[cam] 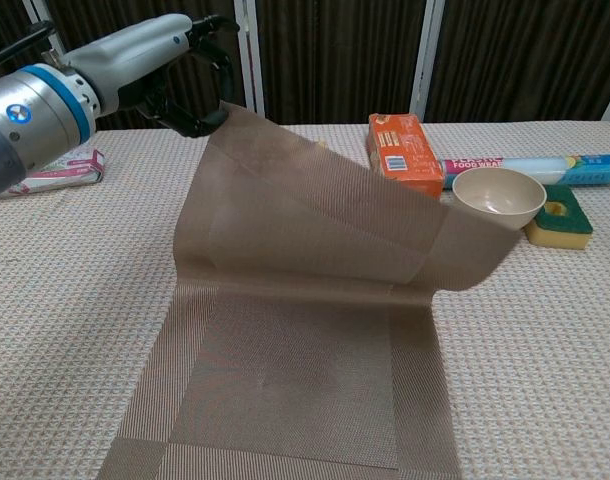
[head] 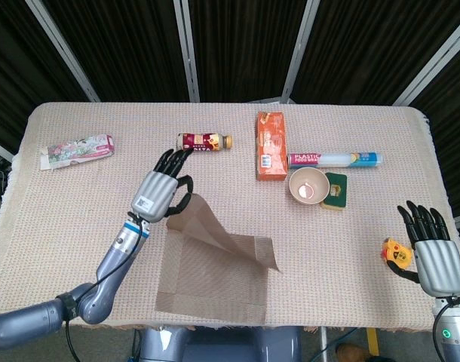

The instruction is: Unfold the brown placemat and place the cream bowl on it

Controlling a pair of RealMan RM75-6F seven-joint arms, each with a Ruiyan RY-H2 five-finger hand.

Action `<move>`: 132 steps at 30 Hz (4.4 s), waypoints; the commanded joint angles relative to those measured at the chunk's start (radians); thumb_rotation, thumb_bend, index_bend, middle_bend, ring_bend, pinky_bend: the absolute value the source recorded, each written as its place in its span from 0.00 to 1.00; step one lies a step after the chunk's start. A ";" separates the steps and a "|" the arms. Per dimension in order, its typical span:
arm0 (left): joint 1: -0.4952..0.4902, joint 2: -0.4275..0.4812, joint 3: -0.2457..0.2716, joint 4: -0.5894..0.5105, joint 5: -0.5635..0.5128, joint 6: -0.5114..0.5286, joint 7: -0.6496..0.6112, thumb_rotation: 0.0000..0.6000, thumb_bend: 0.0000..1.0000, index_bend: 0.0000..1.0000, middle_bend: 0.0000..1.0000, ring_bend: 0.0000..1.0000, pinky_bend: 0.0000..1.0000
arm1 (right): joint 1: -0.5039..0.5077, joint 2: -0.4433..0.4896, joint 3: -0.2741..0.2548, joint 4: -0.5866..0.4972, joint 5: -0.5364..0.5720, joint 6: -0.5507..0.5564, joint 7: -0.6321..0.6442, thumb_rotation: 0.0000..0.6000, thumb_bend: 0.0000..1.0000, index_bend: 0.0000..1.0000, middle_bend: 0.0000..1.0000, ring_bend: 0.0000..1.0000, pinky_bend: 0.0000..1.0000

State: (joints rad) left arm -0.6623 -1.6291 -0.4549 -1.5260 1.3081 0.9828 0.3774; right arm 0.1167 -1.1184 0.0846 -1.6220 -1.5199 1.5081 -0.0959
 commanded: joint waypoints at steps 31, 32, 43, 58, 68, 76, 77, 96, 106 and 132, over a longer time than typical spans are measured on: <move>0.309 0.401 0.180 -0.165 -0.075 0.299 -0.049 1.00 0.05 0.00 0.00 0.00 0.00 | 0.220 0.040 -0.157 0.022 -0.369 -0.274 0.133 1.00 0.00 0.11 0.00 0.00 0.00; 0.334 0.417 0.193 -0.190 -0.077 0.325 -0.044 1.00 0.05 0.00 0.00 0.00 0.00 | 0.244 0.033 -0.163 0.028 -0.402 -0.292 0.134 1.00 0.00 0.12 0.00 0.00 0.00; 0.452 0.490 0.267 -0.289 -0.046 0.444 -0.069 1.00 0.06 0.00 0.00 0.00 0.00 | 0.406 -0.121 -0.200 0.062 -0.556 -0.470 0.101 1.00 0.00 0.22 0.00 0.00 0.00; 0.452 0.482 0.284 -0.214 -0.024 0.430 -0.151 1.00 0.08 0.00 0.00 0.00 0.00 | 0.506 -0.295 -0.168 0.058 -0.480 -0.660 -0.028 1.00 0.03 0.26 0.02 0.00 0.00; 0.442 0.479 0.284 -0.204 -0.032 0.415 -0.160 1.00 0.08 0.00 0.00 0.00 0.00 | 0.523 -0.366 -0.138 0.059 -0.403 -0.692 -0.107 1.00 0.04 0.27 0.02 0.00 0.00; 0.440 0.478 0.286 -0.204 -0.035 0.412 -0.162 1.00 0.08 0.00 0.00 0.00 0.00 | 0.540 -0.413 -0.137 0.084 -0.360 -0.710 -0.140 1.00 0.04 0.27 0.02 0.00 0.00; 0.439 0.478 0.286 -0.203 -0.036 0.412 -0.162 1.00 0.08 0.00 0.00 0.00 0.00 | 0.541 -0.416 -0.137 0.084 -0.359 -0.709 -0.141 1.00 0.04 0.27 0.02 0.00 0.00; 0.434 0.481 0.289 -0.198 -0.039 0.403 -0.176 1.00 0.08 0.00 0.00 0.00 0.00 | 0.559 -0.464 -0.143 0.107 -0.320 -0.650 -0.131 1.00 0.30 0.49 0.03 0.00 0.00; 0.434 0.482 0.293 -0.200 -0.037 0.403 -0.177 1.00 0.08 0.00 0.00 0.00 0.00 | 0.555 -0.477 -0.179 0.135 -0.340 -0.599 -0.095 1.00 0.35 0.65 0.07 0.00 0.00; 0.431 0.492 0.309 -0.208 -0.030 0.386 -0.192 1.00 0.08 0.00 0.00 0.00 0.00 | 0.606 -0.088 -0.243 0.517 -0.660 -0.238 -0.302 1.00 0.35 0.65 0.09 0.00 0.00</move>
State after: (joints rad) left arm -0.2314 -1.1372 -0.1463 -1.7342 1.2776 1.3689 0.1855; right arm 0.7020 -1.2226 -0.1748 -1.1584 -2.1567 1.2396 -0.3717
